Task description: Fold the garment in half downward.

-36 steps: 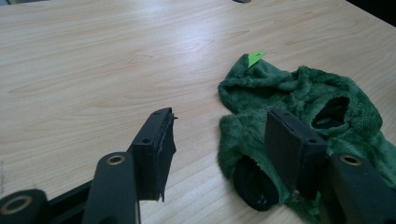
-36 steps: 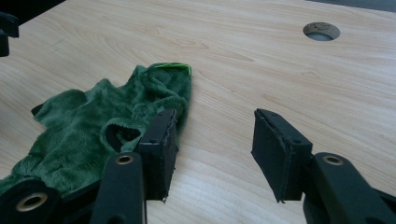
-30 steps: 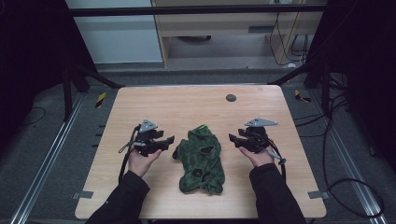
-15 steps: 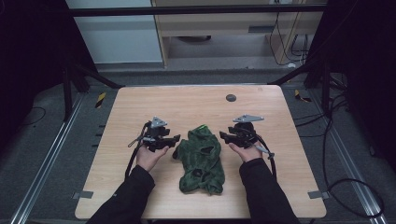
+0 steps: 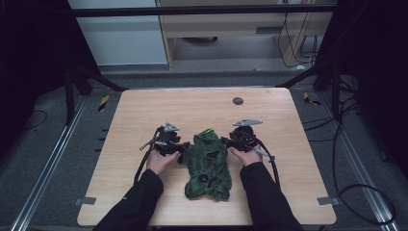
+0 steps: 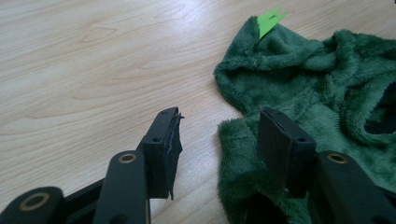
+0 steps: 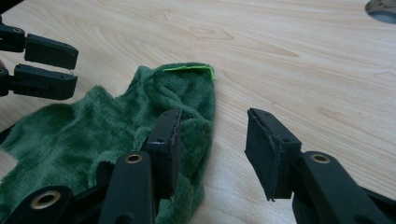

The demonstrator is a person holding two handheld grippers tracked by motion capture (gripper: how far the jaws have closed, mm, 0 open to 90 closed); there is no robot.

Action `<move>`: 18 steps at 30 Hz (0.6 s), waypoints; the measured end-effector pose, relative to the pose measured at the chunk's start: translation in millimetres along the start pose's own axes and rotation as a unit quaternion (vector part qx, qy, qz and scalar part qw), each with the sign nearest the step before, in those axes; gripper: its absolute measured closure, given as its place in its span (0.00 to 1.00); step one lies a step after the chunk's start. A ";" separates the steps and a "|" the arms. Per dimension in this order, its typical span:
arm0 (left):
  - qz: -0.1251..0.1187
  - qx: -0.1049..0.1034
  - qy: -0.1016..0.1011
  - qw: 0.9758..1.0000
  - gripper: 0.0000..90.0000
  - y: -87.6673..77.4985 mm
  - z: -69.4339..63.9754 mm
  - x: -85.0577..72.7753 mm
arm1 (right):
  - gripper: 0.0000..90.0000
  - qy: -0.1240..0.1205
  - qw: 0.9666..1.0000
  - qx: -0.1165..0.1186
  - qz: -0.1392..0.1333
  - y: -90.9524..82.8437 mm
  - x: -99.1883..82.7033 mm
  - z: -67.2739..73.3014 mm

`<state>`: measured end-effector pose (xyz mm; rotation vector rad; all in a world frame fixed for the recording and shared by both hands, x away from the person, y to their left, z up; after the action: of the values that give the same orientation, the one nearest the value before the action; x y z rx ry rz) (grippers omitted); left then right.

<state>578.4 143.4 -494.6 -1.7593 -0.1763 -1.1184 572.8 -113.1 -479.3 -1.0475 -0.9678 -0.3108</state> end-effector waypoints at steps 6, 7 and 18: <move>0.020 -0.002 0.011 1.000 0.57 7.9 -5.9 1.8 | 0.62 0.001 1.000 0.003 0.009 7.7 -1.4 0.6; 0.022 -0.003 0.011 1.000 0.57 8.9 -6.4 2.2 | 0.62 -0.001 1.000 0.004 0.010 8.8 -1.6 0.4; 0.041 -0.013 0.003 0.999 0.63 21.5 -7.4 -1.0 | 0.63 0.002 0.999 0.019 0.039 25.4 -10.1 2.2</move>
<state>585.6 127.4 -509.0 -1.7706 -0.0857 -1.0718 582.0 -100.6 -501.9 -1.0469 -0.9224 -0.2289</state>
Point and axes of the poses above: each handheld gripper's, and its own axes: y roughly forward along the jaws, x roughly out of its top, z roughly to its left, the point moved 3 cm from there along y, roughly forward along the jaws, and after that the axes turned 2 degrees about -z, right-handed, at the moved point
